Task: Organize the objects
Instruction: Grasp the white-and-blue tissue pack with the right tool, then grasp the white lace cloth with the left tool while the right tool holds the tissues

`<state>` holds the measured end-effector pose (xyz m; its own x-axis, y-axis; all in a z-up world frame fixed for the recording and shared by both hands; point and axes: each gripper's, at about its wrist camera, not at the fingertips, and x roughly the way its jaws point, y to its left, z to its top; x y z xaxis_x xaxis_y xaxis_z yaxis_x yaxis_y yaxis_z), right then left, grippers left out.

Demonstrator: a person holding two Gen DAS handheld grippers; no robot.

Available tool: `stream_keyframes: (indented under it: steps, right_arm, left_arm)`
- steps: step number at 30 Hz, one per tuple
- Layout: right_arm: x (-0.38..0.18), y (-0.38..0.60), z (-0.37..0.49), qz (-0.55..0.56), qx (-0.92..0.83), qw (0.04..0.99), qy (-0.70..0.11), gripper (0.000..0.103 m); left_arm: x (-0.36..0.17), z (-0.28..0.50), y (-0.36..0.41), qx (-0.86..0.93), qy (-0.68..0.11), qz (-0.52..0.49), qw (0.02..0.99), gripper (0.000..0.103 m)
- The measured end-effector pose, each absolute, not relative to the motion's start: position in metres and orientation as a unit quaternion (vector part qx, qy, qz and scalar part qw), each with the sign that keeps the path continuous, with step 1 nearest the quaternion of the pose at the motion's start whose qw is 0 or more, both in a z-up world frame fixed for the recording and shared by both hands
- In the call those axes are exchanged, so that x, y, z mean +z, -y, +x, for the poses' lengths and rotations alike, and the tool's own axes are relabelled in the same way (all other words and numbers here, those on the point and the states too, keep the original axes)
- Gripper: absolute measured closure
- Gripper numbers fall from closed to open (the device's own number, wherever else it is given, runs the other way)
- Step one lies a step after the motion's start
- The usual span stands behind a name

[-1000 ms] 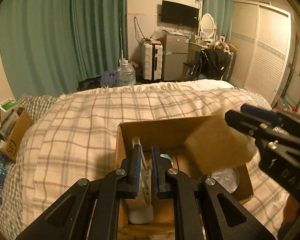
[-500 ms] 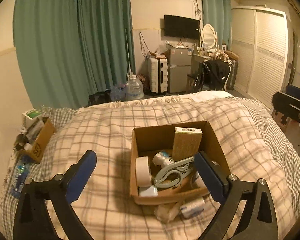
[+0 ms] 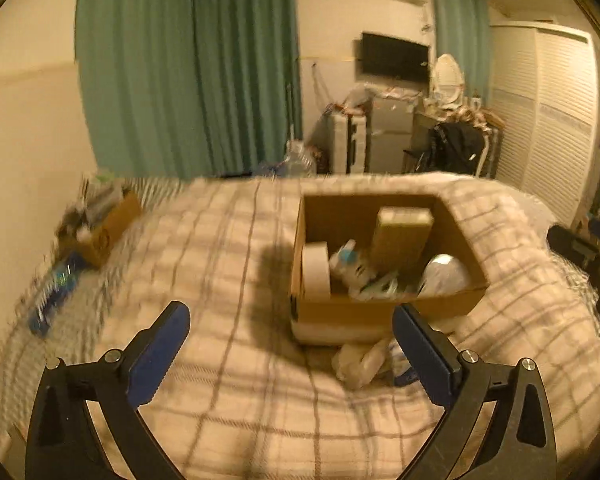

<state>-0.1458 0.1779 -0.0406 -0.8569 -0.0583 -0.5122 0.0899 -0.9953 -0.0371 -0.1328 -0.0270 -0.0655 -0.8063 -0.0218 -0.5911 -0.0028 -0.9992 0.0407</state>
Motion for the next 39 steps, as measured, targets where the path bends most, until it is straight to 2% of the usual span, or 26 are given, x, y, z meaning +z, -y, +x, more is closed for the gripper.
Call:
stream_keyframes:
  steps: [6, 15, 22, 24, 25, 26, 39]
  right_arm:
    - [-0.119, -0.157, -0.170, 0.366, -0.927, 0.060, -0.053, 0.001]
    - [-0.156, -0.121, -0.191, 0.412, -0.901, 0.084, -0.102, 0.001]
    - [-0.178, -0.108, -0.213, 0.449, -0.883, 0.111, -0.078, 0.014]
    - [-0.185, -0.103, -0.217, 0.460, -0.876, 0.118, -0.081, 0.027]
    - [-0.188, -0.101, -0.219, 0.465, -0.873, 0.124, -0.083, 0.044]
    - [-0.191, -0.100, -0.219, 0.470, -0.869, 0.130, -0.084, 0.052]
    - [-0.144, -0.159, -0.184, 0.432, -0.899, 0.046, -0.054, 0.052]
  left_arm:
    - [-0.111, -0.144, 0.028, -0.934, 0.028, 0.357, 0.015, 0.000]
    - [-0.119, -0.145, 0.049, -0.931, -0.001, 0.364, 0.044, 0.000]
    - [-0.126, -0.151, 0.056, -0.922, -0.019, 0.383, 0.049, 0.000]
    - [-0.130, -0.153, 0.056, -0.919, -0.017, 0.390, 0.048, 0.000]
    - [-0.132, -0.155, 0.055, -0.918, -0.016, 0.395, 0.048, 0.000]
    - [-0.133, -0.155, 0.054, -0.916, -0.014, 0.397, 0.048, 0.000]
    - [-0.146, -0.170, 0.003, -0.905, 0.028, 0.423, -0.031, 0.001]
